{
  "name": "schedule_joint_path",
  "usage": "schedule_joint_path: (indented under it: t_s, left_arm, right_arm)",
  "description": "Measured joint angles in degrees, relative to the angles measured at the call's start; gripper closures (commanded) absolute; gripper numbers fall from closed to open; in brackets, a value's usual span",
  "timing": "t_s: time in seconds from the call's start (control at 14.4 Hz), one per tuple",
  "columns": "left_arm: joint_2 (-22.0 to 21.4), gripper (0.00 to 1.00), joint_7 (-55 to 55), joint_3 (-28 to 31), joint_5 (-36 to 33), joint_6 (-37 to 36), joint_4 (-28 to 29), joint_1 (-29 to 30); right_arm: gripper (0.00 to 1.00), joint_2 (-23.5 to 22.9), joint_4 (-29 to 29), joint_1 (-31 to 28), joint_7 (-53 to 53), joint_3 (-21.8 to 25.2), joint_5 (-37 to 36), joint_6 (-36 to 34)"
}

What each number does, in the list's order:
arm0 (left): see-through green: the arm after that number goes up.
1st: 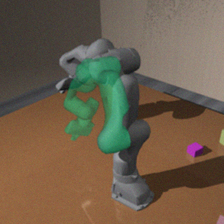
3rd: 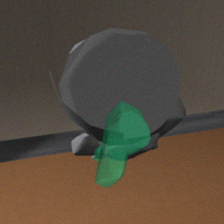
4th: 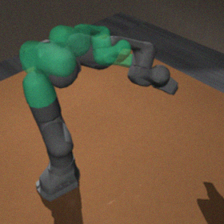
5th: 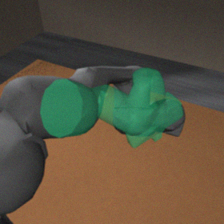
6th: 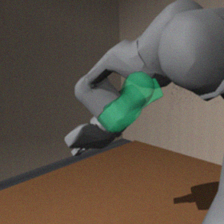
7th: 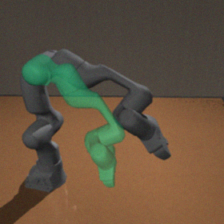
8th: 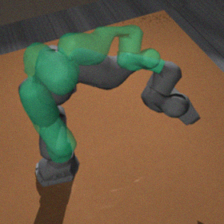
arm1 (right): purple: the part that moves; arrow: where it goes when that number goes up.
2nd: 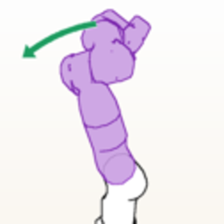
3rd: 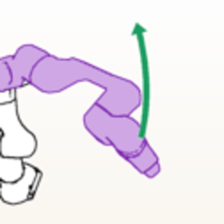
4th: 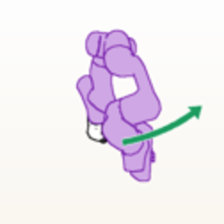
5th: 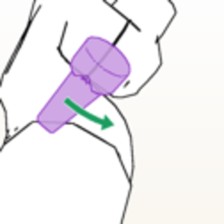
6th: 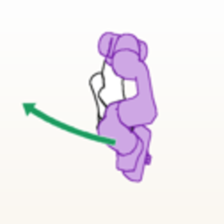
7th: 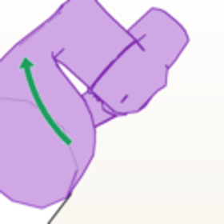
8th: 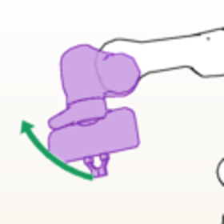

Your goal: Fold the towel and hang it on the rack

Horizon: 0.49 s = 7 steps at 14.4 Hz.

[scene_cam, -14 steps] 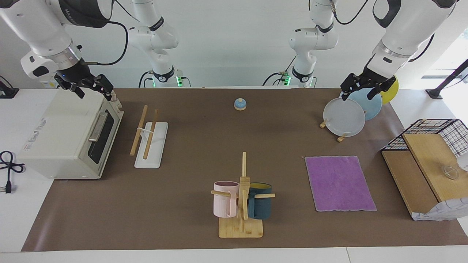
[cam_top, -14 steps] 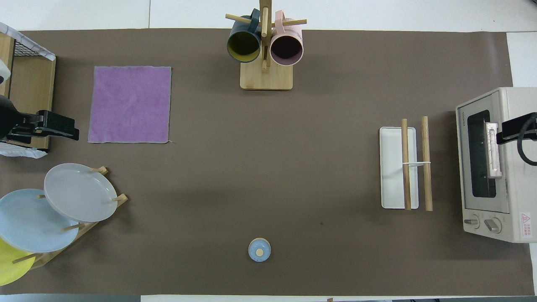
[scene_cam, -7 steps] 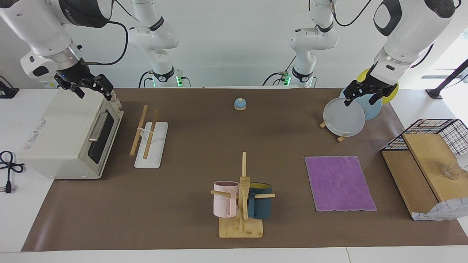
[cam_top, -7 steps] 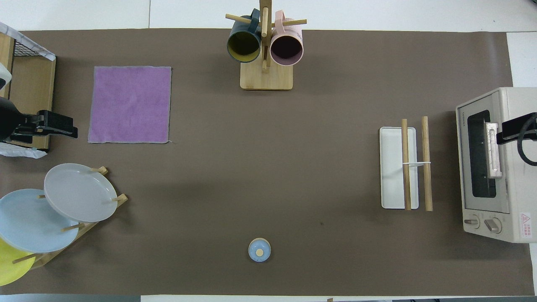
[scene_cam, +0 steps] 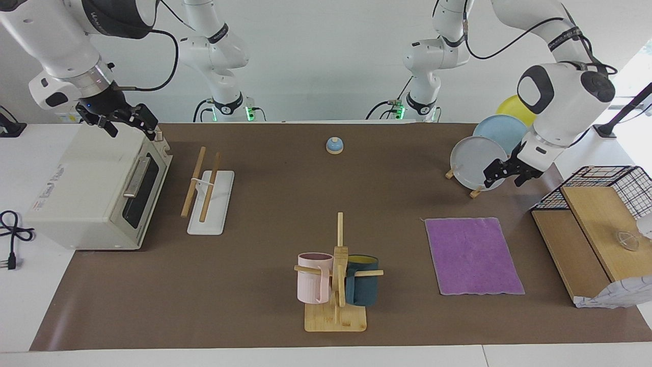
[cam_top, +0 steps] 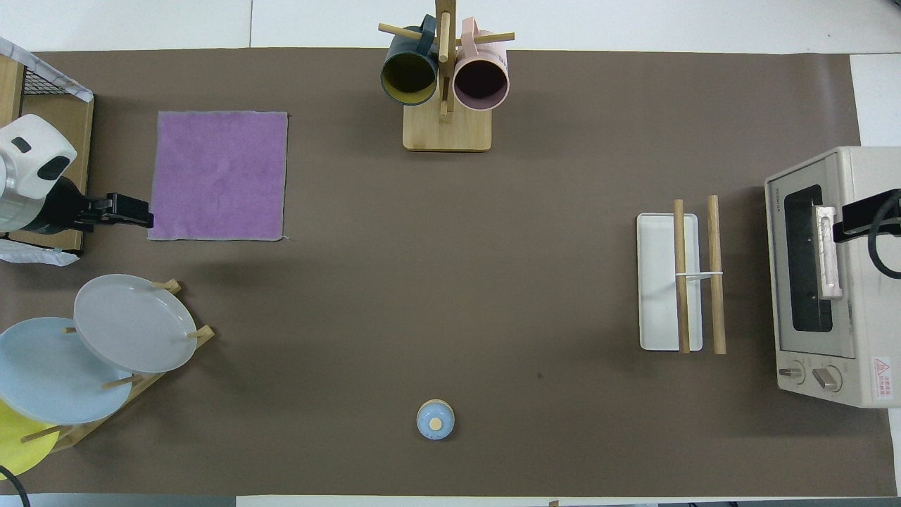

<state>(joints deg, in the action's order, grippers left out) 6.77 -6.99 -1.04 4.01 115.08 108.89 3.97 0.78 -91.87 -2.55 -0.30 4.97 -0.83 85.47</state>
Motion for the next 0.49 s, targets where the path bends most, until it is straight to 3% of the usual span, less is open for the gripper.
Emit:
schedule_joint_path:
  t_s: [0.21, 0.49]
  left_arm:
    - [5.5, 0.0, -2.38, -0.15, 0.59, 6.19, 0.25, 0.17]
    - [9.58, 0.0, -8.49, -0.01, 2.87, 11.02, 0.28, 0.55]
  right_arm:
    - [0.0, 0.0, 0.0, 0.0, 0.0, 0.0, 0.0, 0.0]
    - [0.0, 0.0, 0.0, 0.0, 0.0, 0.0, 0.0, 0.0]
